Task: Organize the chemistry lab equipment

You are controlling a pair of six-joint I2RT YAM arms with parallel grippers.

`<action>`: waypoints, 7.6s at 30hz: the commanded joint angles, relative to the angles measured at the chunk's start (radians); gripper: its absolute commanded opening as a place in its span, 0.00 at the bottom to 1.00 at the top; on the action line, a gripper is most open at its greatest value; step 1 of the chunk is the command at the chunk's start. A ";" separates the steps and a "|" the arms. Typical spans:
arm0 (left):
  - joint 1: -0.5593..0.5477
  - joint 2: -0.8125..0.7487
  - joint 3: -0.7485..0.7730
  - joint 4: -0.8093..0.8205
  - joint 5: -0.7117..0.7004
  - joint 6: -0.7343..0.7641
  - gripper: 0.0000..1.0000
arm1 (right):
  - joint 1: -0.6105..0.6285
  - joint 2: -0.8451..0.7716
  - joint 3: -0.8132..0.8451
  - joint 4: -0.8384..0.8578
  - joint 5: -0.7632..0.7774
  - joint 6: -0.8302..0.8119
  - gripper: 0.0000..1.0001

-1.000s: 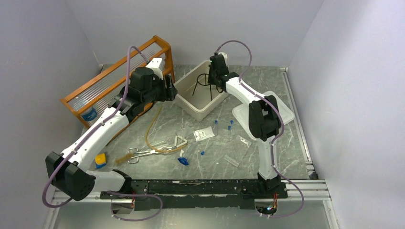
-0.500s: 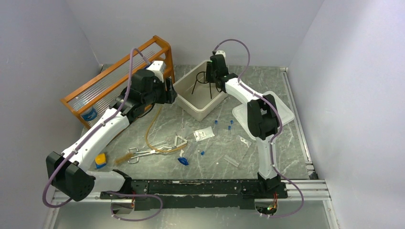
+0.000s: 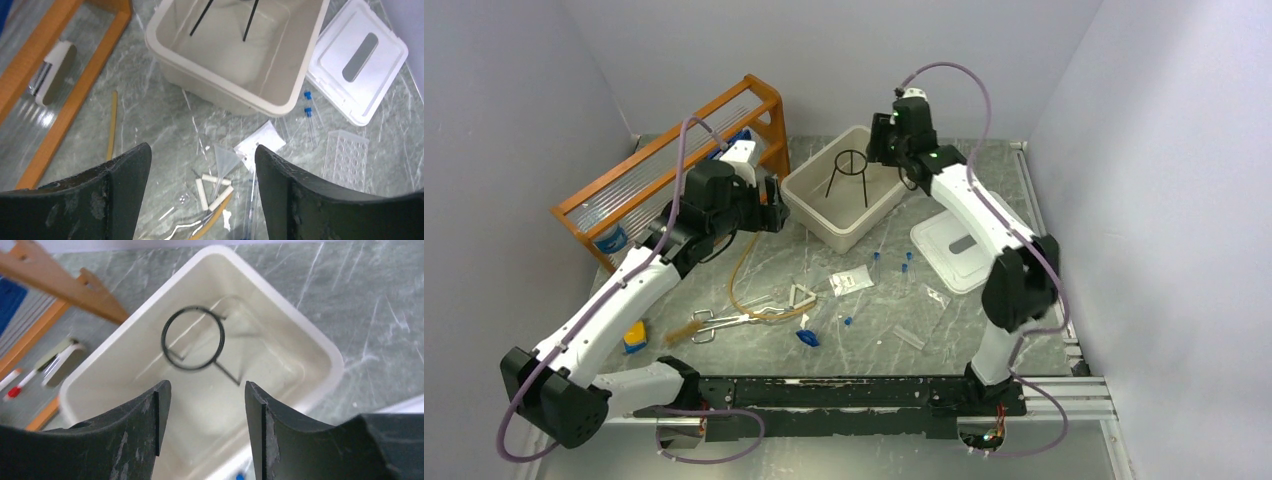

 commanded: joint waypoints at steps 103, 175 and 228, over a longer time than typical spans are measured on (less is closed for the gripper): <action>-0.015 -0.344 -0.329 0.159 -0.058 0.009 0.74 | 0.167 -0.024 -0.242 -0.007 0.234 0.612 0.16; -0.028 -0.194 -0.335 0.124 0.225 0.041 0.86 | 0.168 -0.632 -0.933 0.168 -0.328 0.395 0.63; 0.048 0.143 -0.590 0.092 -0.469 -0.455 0.25 | 0.536 -0.483 -0.937 0.430 -0.044 0.495 0.46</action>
